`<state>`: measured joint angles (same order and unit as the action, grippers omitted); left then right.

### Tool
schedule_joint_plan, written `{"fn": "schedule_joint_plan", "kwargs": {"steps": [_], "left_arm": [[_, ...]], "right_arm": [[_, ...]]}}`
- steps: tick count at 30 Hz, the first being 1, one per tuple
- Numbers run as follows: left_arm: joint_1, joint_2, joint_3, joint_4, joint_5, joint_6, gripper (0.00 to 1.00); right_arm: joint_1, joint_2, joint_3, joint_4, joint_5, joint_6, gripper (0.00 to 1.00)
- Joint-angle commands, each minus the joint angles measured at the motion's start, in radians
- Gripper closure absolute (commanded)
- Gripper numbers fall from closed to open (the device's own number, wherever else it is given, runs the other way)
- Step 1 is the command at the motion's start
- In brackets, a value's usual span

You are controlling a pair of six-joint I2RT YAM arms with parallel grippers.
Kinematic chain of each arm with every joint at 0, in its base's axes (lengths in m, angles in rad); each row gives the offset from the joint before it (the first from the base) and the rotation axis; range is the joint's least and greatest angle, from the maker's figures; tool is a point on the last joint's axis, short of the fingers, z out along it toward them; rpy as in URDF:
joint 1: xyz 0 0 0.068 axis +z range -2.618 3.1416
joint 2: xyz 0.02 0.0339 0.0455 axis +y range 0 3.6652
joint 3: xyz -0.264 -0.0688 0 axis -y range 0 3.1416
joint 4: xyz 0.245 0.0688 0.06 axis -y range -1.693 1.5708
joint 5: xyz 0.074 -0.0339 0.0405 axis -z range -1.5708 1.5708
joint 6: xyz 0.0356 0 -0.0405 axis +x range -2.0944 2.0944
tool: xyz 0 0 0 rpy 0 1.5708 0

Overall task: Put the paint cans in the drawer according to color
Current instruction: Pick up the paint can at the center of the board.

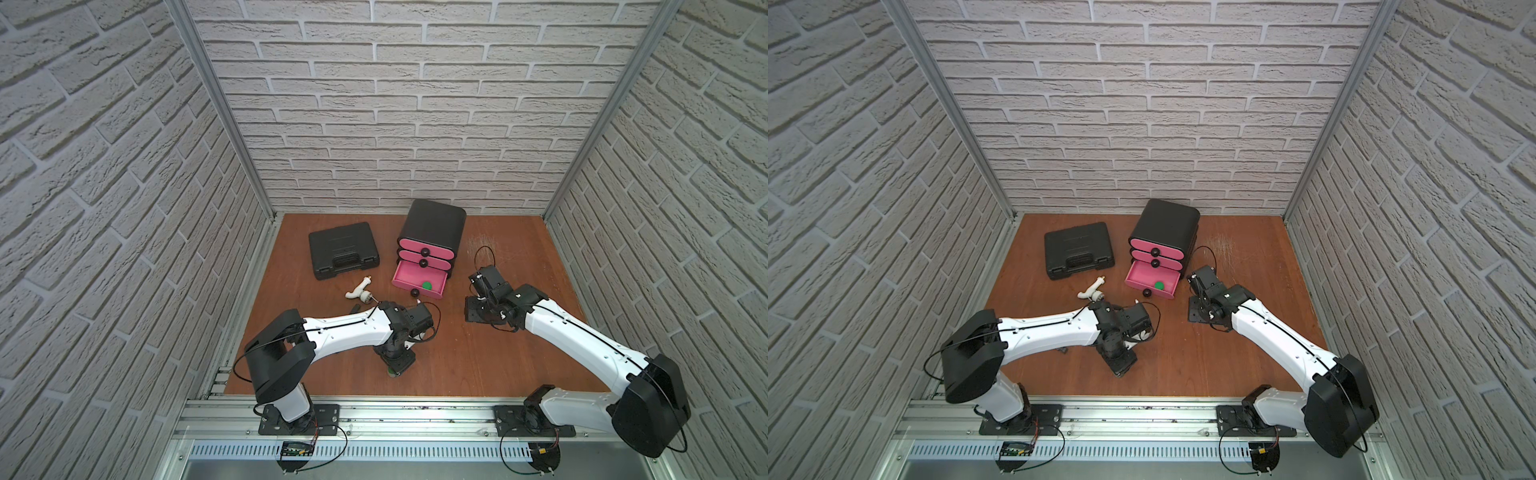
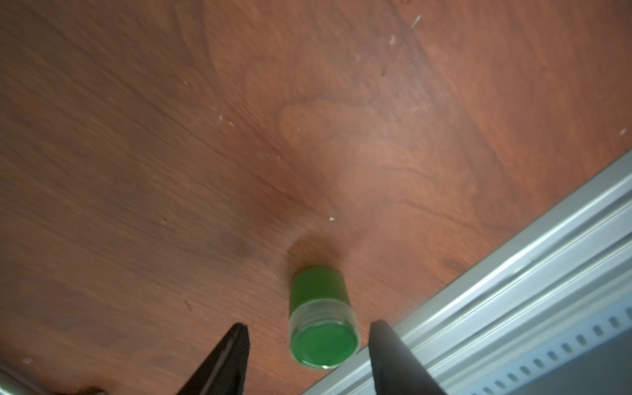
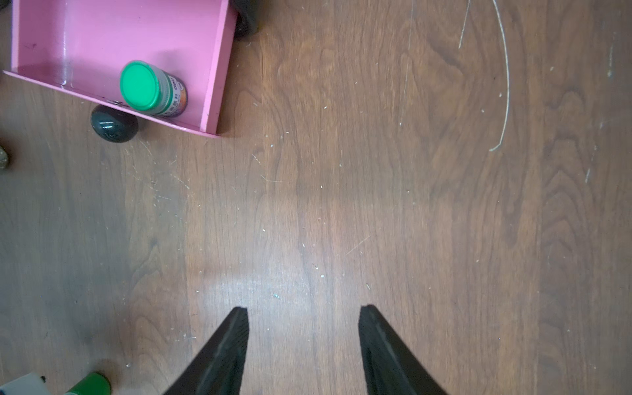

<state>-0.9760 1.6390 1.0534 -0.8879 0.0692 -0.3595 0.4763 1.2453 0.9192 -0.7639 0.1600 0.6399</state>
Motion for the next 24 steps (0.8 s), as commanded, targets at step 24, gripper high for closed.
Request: {"fn": "schedule_joint_plan", "kwargs": {"steps": [24], "left_arm": [[-0.041, -0.005, -0.084, 0.086, -0.018, -0.053, 0.56]], "right_arm": [[-0.085, -0.094, -0.045, -0.022, -0.013, -0.025, 0.44]]}}
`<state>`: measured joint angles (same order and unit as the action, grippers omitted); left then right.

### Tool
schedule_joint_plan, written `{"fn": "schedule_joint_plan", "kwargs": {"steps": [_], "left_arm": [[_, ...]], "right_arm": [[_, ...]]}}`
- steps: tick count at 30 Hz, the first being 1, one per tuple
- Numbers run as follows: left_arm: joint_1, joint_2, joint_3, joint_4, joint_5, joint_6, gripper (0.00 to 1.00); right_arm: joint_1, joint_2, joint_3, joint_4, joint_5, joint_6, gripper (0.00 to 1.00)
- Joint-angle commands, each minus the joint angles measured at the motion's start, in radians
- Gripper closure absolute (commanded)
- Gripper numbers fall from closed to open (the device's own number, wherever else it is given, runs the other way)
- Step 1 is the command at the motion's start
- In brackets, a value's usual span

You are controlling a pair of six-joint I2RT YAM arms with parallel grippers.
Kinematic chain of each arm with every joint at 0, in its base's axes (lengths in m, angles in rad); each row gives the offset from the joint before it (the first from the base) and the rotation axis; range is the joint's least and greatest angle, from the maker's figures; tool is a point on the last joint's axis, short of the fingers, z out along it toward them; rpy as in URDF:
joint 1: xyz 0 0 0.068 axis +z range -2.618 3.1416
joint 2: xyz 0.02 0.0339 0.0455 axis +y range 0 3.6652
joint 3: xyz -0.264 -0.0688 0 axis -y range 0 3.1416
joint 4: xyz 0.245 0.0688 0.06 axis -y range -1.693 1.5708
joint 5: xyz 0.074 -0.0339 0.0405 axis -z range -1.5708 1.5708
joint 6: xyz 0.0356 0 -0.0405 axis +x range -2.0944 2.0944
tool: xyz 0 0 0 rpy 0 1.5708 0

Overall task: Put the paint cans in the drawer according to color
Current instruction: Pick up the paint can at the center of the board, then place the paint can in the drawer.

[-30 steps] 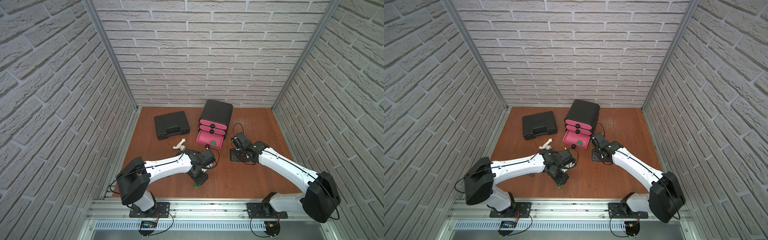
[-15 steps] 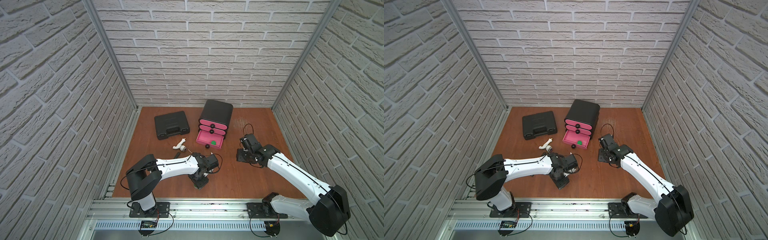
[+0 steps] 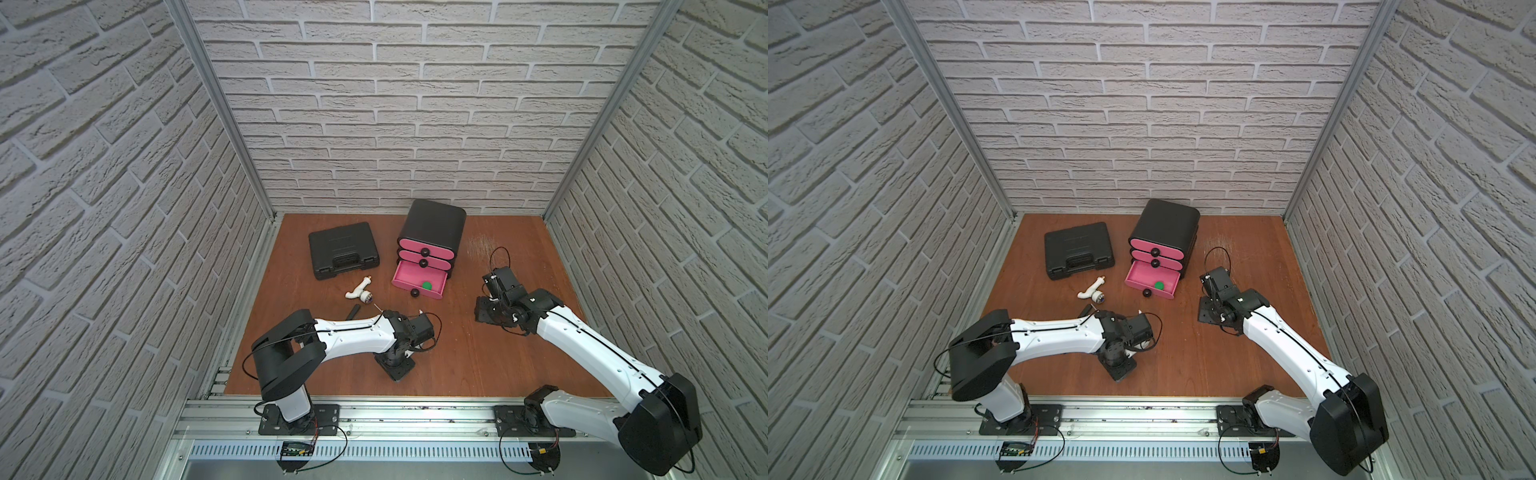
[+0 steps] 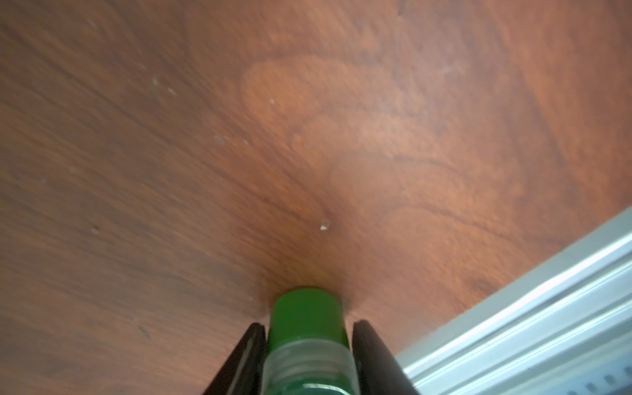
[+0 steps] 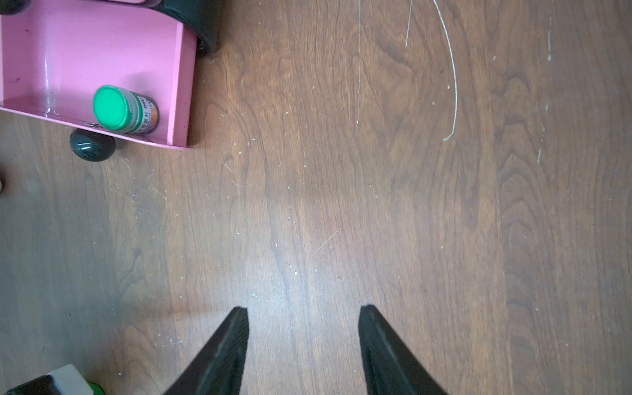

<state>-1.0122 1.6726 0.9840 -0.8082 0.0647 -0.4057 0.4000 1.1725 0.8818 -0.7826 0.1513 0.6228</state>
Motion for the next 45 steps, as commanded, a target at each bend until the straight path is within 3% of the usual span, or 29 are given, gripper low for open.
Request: {"fn": "schedule_joint_plan", "kwargs": {"steps": [1, 9, 15, 23, 32, 45], "left_arm": [[-0.006, -0.039, -0.014, 0.006, -0.013, -0.007, 0.57], [-0.004, -0.081, -0.018, -0.01, -0.041, -0.005, 0.63], [0.012, -0.137, 0.016, -0.08, -0.125, 0.005, 0.66], [0.234, -0.298, 0.104, -0.056, -0.201, 0.101, 0.66], [0.374, -0.103, 0.295, 0.179, -0.14, 0.1, 0.66], [0.388, 0.153, 0.409, 0.397, -0.171, -0.042, 0.66]], "right_arm": [[-0.01, -0.022, -0.01, -0.003, -0.004, -0.008, 0.44], [-0.014, -0.019, -0.013, -0.01, -0.003, -0.016, 0.44], [-0.026, -0.019, -0.007, -0.027, -0.002, -0.041, 0.44], [-0.033, -0.013, -0.005, -0.02, -0.01, -0.037, 0.43], [-0.05, -0.013, -0.003, -0.013, -0.017, -0.034, 0.44], [-0.088, -0.017, -0.01, -0.006, -0.025, -0.035, 0.43]]}}
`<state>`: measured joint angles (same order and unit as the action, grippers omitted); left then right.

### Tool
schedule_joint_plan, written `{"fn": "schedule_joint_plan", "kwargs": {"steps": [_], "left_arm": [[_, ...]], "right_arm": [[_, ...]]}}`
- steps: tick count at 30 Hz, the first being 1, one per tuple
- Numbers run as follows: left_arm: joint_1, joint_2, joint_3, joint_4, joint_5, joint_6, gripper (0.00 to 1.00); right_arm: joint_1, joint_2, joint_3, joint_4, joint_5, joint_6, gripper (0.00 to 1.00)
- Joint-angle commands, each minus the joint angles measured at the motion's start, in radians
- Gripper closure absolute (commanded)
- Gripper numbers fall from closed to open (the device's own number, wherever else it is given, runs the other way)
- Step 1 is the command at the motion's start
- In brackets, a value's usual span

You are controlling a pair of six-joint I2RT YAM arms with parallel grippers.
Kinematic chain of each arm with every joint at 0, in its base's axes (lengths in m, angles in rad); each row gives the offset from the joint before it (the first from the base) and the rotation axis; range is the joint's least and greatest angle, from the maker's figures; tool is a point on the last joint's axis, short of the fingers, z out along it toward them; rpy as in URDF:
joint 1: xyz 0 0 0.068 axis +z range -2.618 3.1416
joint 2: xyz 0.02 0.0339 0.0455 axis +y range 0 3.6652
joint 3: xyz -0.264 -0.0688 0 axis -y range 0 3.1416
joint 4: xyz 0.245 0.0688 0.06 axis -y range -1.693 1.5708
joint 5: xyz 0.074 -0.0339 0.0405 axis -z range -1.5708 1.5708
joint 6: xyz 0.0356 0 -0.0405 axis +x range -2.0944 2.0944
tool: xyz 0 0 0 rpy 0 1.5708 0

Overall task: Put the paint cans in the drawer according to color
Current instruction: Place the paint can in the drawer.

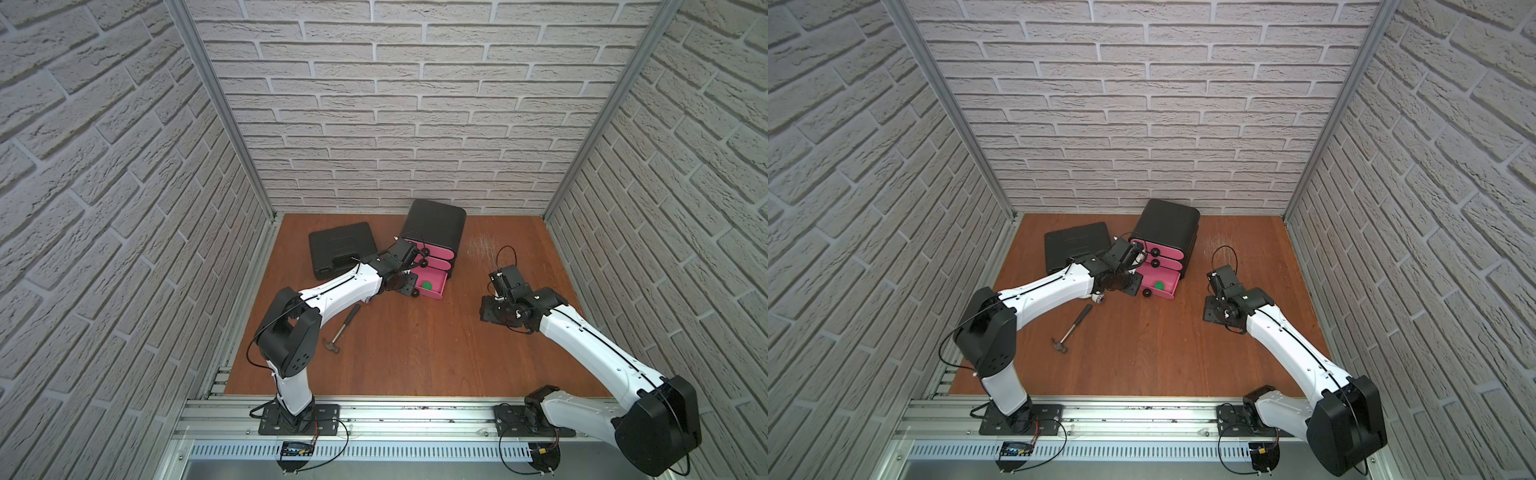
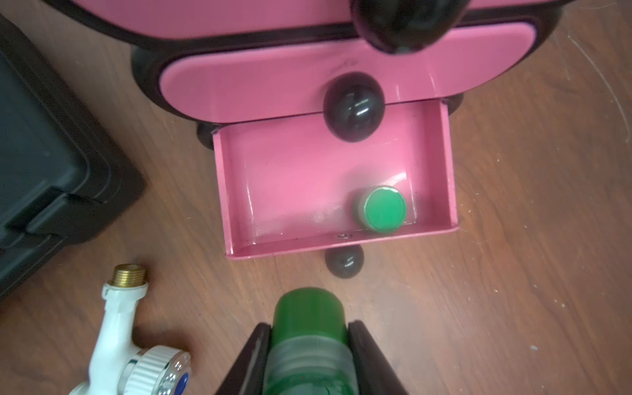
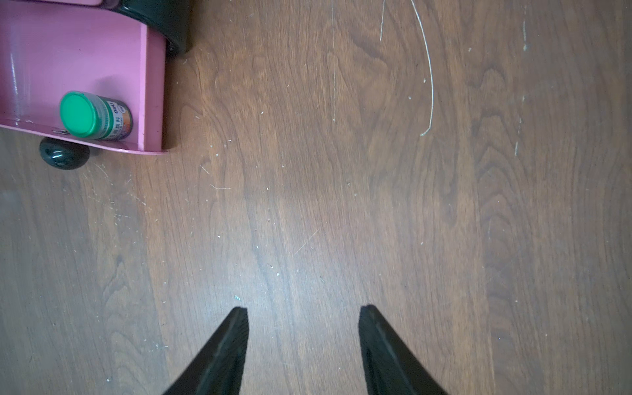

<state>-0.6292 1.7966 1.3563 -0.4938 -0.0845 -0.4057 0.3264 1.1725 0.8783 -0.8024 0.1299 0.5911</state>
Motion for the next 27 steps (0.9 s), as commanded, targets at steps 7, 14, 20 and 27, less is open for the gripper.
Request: {"fn": "schedule_joint_plan", "kwargs": {"steps": [7, 14, 20, 27], "left_arm": [[0.005, 0.108, 0.076, 0.123, -0.1, -0.098, 0.66], [0.006, 0.165, 0.103, 0.144, -0.127, -0.118, 0.66], [0.006, 0.206, 0.124, 0.154, -0.132, -0.128, 0.65], [0.006, 0.24, 0.131, 0.146, -0.127, -0.139, 0.58]], "right_arm": [[-0.048, -0.013, -0.004, 0.011, -0.019, -0.017, 0.43], [-0.063, -0.007, -0.005, 0.011, -0.028, -0.024, 0.44], [-0.073, -0.006, -0.008, 0.011, -0.034, -0.028, 0.44], [-0.083, -0.014, -0.011, 0.006, -0.035, -0.032, 0.44]]}}
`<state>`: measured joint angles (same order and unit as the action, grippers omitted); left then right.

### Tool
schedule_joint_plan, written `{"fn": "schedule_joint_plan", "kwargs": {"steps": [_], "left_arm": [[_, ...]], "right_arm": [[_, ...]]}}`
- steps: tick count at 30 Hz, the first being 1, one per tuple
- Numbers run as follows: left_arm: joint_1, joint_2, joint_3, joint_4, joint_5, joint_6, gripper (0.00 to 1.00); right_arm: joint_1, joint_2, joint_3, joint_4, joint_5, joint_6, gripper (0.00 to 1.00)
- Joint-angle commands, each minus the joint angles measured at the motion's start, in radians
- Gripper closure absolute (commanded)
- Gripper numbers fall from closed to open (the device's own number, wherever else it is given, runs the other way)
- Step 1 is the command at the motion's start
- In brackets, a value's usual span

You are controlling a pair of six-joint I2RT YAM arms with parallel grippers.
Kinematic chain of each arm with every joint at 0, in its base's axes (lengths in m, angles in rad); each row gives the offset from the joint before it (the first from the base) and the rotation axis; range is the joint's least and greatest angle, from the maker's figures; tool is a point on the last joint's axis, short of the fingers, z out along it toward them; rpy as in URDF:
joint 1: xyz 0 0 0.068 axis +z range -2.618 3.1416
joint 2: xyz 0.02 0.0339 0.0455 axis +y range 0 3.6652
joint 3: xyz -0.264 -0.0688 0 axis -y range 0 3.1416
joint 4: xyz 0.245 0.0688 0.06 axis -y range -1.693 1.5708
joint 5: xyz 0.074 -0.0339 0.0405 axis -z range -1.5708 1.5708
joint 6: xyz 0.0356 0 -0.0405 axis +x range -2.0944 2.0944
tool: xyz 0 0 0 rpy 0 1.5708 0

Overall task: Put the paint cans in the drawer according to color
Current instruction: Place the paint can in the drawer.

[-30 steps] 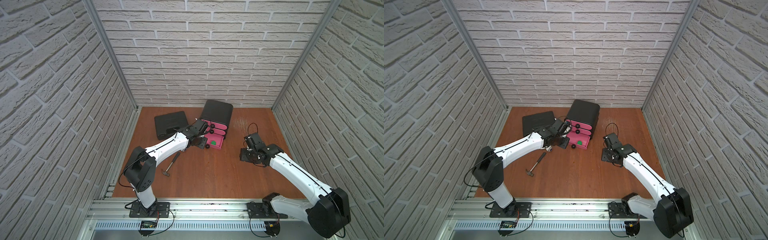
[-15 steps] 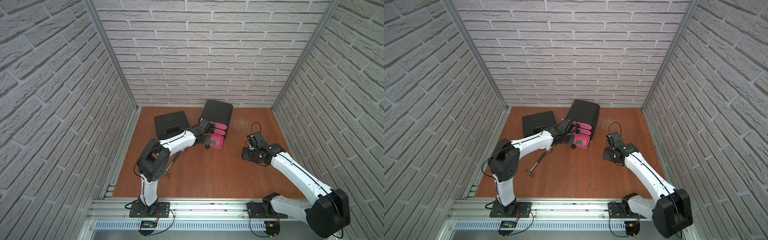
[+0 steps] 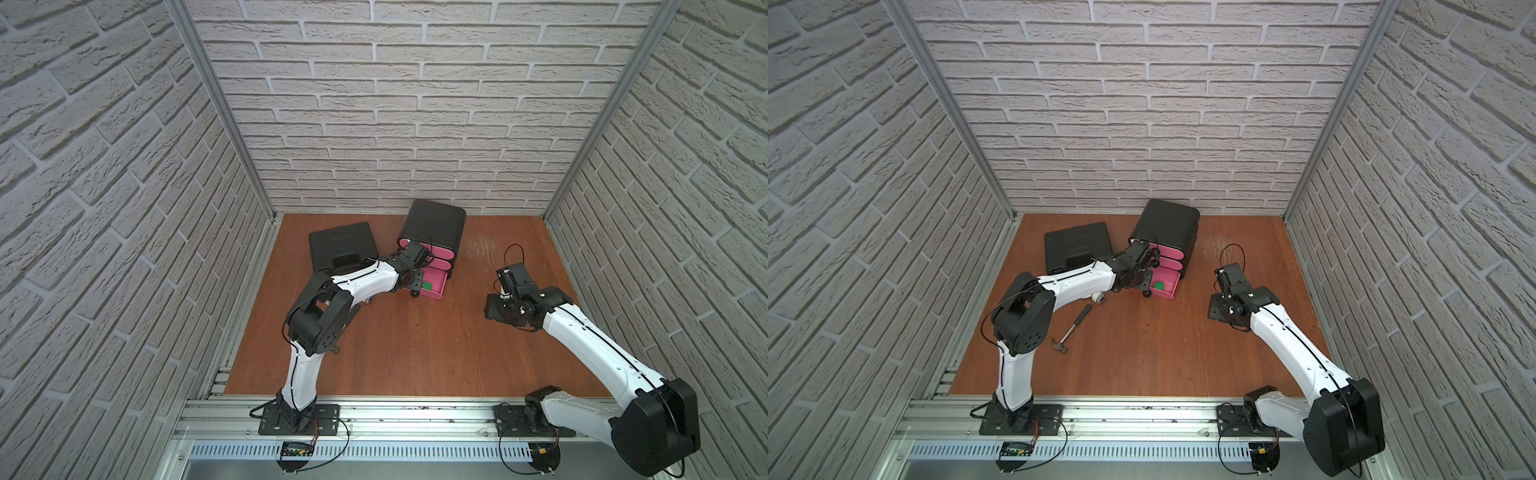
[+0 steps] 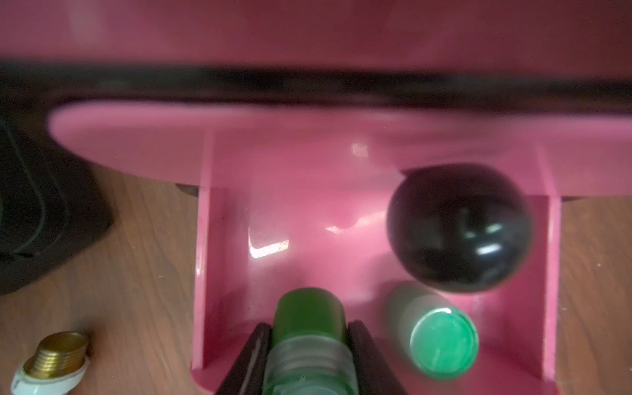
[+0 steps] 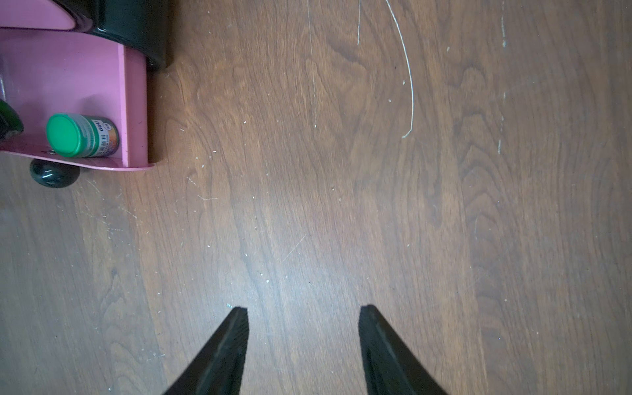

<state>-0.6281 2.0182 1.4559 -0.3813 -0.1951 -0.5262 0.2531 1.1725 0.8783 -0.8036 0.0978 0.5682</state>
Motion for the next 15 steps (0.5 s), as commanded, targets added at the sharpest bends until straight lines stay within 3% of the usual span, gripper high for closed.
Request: {"fn": "schedule_joint_plan", "kwargs": {"steps": [1, 9, 15], "left_arm": [[0.005, 0.022, 0.031, 0.031, -0.017, -0.02, 0.57], [0.004, 0.006, 0.031, 0.034, -0.037, -0.019, 0.42], [0.001, -0.103, -0.012, 0.063, -0.076, -0.02, 0.4]], "right_arm": [[-0.01, -0.014, -0.011, 0.007, -0.003, -0.01, 0.44], [-0.015, -0.013, 0.002, 0.003, -0.008, -0.021, 0.44], [-0.016, -0.01, 0.011, -0.004, -0.012, -0.033, 0.43]]}}
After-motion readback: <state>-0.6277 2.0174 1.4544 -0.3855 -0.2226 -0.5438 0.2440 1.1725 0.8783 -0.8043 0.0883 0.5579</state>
